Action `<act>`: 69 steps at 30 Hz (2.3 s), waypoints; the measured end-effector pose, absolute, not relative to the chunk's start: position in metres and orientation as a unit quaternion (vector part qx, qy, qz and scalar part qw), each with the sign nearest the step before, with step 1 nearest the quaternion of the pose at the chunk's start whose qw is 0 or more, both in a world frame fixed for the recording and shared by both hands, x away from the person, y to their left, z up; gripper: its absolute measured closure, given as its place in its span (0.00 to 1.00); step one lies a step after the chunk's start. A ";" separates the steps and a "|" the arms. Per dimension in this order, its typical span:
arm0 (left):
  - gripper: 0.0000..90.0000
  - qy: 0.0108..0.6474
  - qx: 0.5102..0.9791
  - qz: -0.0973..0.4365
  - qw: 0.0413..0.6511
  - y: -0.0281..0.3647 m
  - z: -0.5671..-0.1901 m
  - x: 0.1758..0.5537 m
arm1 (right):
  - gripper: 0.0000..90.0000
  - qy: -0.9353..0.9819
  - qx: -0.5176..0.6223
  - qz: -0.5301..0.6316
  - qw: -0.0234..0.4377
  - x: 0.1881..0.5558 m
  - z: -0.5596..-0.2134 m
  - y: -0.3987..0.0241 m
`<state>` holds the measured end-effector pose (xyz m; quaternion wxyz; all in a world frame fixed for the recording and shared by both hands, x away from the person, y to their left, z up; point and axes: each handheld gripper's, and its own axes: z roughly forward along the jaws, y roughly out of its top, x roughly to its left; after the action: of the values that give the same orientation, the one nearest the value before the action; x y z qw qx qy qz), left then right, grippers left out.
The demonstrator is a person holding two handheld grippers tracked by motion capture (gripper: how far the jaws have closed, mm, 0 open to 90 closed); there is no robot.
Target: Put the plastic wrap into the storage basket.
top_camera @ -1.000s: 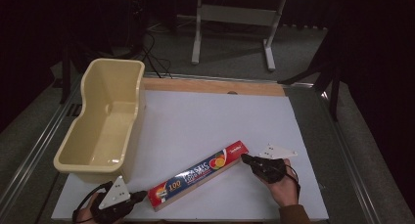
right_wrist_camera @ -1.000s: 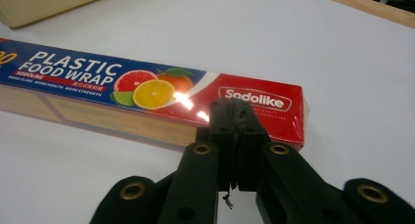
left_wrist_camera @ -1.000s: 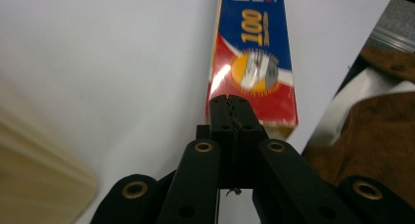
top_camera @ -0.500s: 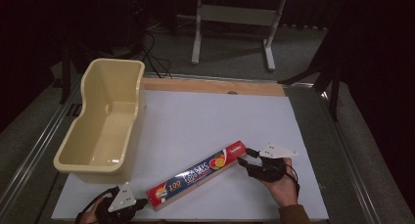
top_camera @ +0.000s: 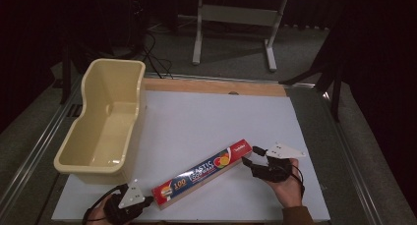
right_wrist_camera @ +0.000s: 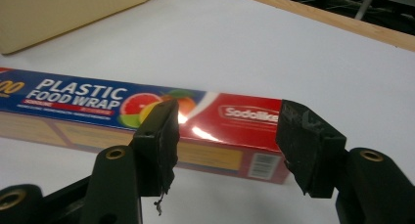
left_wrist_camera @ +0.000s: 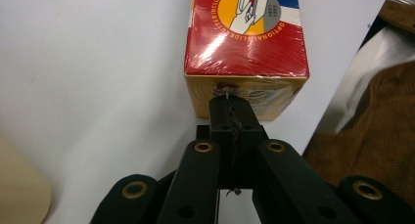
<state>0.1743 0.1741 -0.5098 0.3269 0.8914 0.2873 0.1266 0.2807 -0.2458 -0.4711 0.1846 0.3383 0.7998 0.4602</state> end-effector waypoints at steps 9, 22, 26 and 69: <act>1.00 0.262 0.892 0.119 0.347 0.131 -0.512 0.194 | 0.45 0.793 0.346 0.465 0.190 0.279 -0.470 -0.253; 1.00 0.235 0.888 0.110 0.380 0.075 -0.518 0.215 | 0.46 0.787 0.353 0.467 0.192 0.279 -0.472 -0.256; 1.00 0.237 0.886 0.113 0.381 0.081 -0.517 0.213 | 0.46 0.786 0.354 0.469 0.193 0.278 -0.471 -0.259; 0.46 0.328 0.836 0.156 0.412 0.130 -0.502 0.205 | 0.26 0.757 0.455 0.425 0.198 0.286 -0.476 -0.260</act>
<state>0.2053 0.1296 -0.5019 0.4123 0.8355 0.3280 0.1558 0.2863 -0.2603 -0.4763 0.1977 0.4547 0.7573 0.4250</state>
